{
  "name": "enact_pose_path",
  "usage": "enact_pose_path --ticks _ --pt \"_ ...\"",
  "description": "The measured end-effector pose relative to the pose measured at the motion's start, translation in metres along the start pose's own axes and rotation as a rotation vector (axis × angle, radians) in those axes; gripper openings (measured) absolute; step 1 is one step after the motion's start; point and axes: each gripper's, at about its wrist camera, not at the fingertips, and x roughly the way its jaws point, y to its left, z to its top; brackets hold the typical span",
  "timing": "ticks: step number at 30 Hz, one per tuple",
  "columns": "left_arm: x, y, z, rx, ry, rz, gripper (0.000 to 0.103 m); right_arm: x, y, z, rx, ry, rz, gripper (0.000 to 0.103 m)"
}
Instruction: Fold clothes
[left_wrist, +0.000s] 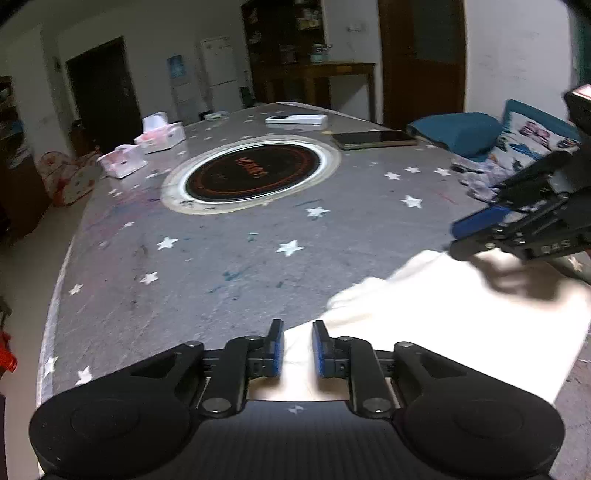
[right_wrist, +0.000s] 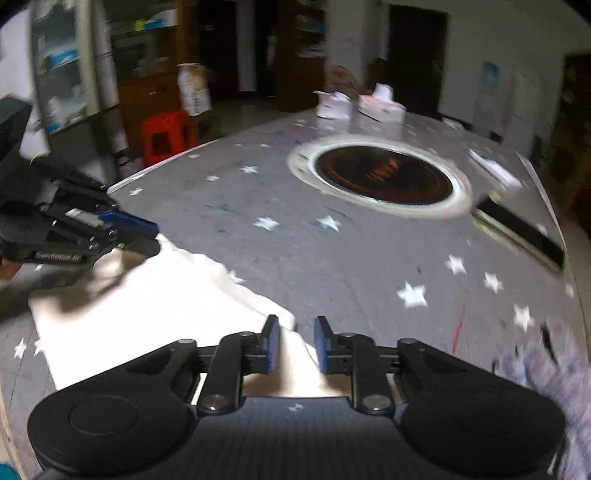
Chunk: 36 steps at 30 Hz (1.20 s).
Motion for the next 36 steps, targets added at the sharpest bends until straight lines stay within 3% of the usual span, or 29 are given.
enact_pose_path --ticks 4,7,11,15,20,22,29,36 --pt "-0.022 0.003 0.004 -0.061 -0.055 -0.003 0.02 -0.018 -0.002 0.0 0.08 -0.038 -0.018 0.023" --pt "-0.037 -0.003 0.01 -0.13 -0.089 -0.078 0.019 -0.027 0.006 0.002 0.107 -0.055 0.026 0.025" --pt "-0.023 -0.022 0.011 -0.148 -0.048 -0.163 0.02 -0.016 0.017 -0.007 0.124 -0.019 0.06 0.025" --pt "0.003 -0.021 0.004 -0.198 0.04 -0.15 0.019 -0.001 0.013 -0.015 0.159 0.003 0.023 0.025" --pt "0.001 -0.018 0.003 -0.237 0.041 -0.143 0.021 -0.024 0.014 -0.014 0.153 -0.034 -0.015 0.031" --pt "0.0 -0.021 0.002 -0.23 0.046 -0.119 0.031 -0.032 0.019 -0.017 0.147 -0.047 -0.005 0.036" --pt "-0.014 -0.031 -0.001 -0.215 0.043 -0.056 0.047 -0.029 0.035 -0.037 0.119 -0.005 -0.034 0.043" --pt "-0.04 -0.048 -0.008 -0.197 0.037 0.038 0.068 -0.057 0.064 -0.041 0.056 -0.086 -0.055 0.066"
